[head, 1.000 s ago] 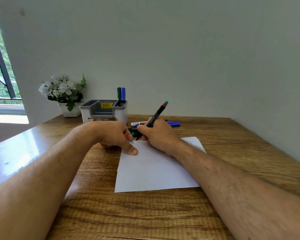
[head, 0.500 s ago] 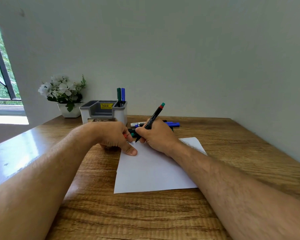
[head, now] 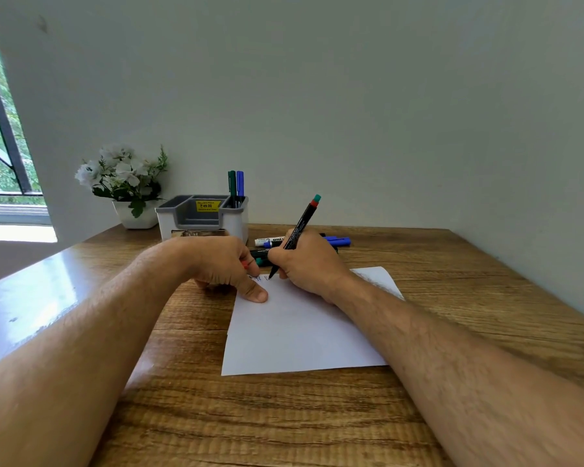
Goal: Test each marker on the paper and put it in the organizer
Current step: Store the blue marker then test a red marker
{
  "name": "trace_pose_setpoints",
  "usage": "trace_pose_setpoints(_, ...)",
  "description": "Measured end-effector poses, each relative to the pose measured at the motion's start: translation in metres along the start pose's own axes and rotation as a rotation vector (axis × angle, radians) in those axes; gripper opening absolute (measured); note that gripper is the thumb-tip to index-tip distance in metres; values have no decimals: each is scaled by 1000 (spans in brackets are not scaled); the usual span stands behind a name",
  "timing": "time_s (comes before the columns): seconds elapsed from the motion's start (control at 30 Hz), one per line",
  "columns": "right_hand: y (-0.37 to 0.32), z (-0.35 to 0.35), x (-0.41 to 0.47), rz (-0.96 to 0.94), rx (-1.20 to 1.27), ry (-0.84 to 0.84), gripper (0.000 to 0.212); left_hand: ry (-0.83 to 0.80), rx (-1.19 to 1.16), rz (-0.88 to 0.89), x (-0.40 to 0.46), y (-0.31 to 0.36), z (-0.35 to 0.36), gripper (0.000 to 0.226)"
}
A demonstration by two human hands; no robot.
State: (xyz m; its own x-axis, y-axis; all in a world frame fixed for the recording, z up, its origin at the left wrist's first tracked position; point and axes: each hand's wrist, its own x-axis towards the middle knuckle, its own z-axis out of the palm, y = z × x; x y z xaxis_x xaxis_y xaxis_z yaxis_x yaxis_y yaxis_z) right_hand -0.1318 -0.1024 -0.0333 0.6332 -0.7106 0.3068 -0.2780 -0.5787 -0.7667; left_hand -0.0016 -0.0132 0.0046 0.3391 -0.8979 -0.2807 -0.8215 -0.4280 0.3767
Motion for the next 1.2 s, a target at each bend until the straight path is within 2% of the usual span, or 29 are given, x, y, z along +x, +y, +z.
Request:
trace_pose_setpoints(0.53,-2,-1,-2,-7,8,8,19,0,-3,8,2,-3,0,41)
trace_pose_setpoints(0.67,0,-4,-1,-23,52,53,23,-2,-93,44,-1,-3,-2,39)
trace_pose_setpoints(0.8,-4,-12,3,28,270,154,21,50,-367,138,-6,-8,-7,35)
trace_pose_setpoints(0.93,-9,-27,3,65,557,223,16,190,-800,265,-3,-8,-8,25)
trace_pose_setpoints(1.07,-8,-33,-1,26,601,190,11,125,-1277,370,-3,-7,-10,26)
trace_pose_setpoints(1.2,-10,-33,-4,21,732,138,17,171,-1502,363,3,-10,-8,28)
